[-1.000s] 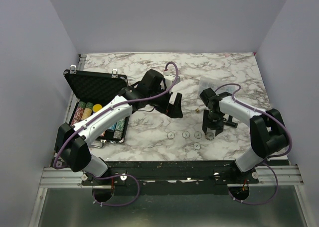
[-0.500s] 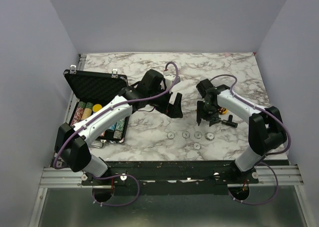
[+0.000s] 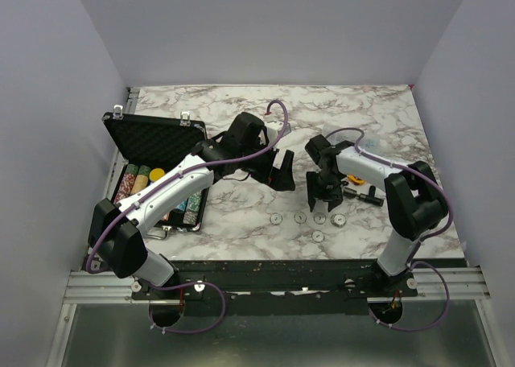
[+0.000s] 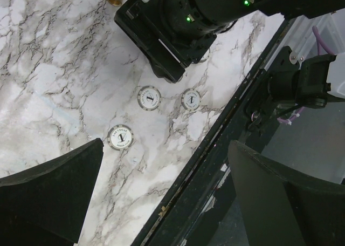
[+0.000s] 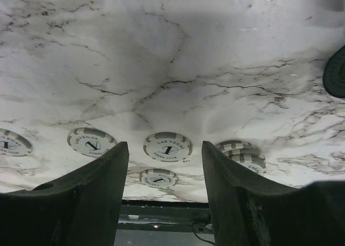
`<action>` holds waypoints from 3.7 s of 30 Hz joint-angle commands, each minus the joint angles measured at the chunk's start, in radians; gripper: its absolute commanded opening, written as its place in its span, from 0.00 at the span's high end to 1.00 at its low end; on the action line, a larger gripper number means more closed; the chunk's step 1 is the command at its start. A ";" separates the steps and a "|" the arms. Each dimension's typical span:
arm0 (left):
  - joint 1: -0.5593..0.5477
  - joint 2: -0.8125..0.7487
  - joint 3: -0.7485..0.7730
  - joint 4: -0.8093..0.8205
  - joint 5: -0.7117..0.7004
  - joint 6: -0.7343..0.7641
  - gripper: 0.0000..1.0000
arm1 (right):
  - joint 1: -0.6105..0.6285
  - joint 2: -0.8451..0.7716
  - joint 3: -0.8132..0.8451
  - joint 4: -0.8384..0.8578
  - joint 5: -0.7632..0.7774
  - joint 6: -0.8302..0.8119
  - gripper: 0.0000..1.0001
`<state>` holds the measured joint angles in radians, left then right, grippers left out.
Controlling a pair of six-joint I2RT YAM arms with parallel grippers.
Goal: Pack up texas hold em set
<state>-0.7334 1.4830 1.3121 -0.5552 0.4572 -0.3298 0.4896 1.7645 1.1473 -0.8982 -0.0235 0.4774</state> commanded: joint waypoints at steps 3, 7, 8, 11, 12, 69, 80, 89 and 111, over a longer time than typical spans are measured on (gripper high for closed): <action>-0.003 -0.001 -0.007 0.014 0.009 0.008 0.02 | 0.017 0.016 -0.061 0.032 -0.049 0.003 0.41; -0.003 0.003 -0.007 0.014 0.011 0.006 0.02 | 0.027 0.019 -0.074 0.041 -0.046 0.012 0.41; -0.003 0.002 -0.007 0.014 0.012 0.006 0.02 | 0.029 0.020 -0.076 0.043 -0.046 0.014 0.41; -0.003 0.003 -0.007 0.014 0.011 0.007 0.01 | 0.035 0.024 -0.085 0.049 -0.044 0.023 0.41; -0.003 0.003 -0.007 0.014 0.011 0.008 0.02 | 0.038 0.026 -0.088 0.048 -0.039 0.026 0.41; -0.003 -0.006 -0.011 0.024 0.031 -0.003 0.02 | -0.102 -0.183 -0.158 -0.078 0.103 0.091 0.57; -0.003 -0.006 -0.010 0.020 0.026 -0.002 0.02 | -0.100 -0.169 -0.163 -0.062 0.112 0.090 0.47; -0.003 -0.003 -0.006 0.018 0.028 -0.002 0.01 | -0.025 -0.218 -0.097 -0.093 0.063 0.070 0.41; -0.004 -0.008 -0.002 0.008 0.006 0.002 0.01 | 0.187 -0.082 -0.215 0.019 -0.039 0.166 0.39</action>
<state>-0.7334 1.4830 1.3113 -0.5488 0.4667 -0.3344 0.6704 1.6581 0.9440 -0.9131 -0.0708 0.6285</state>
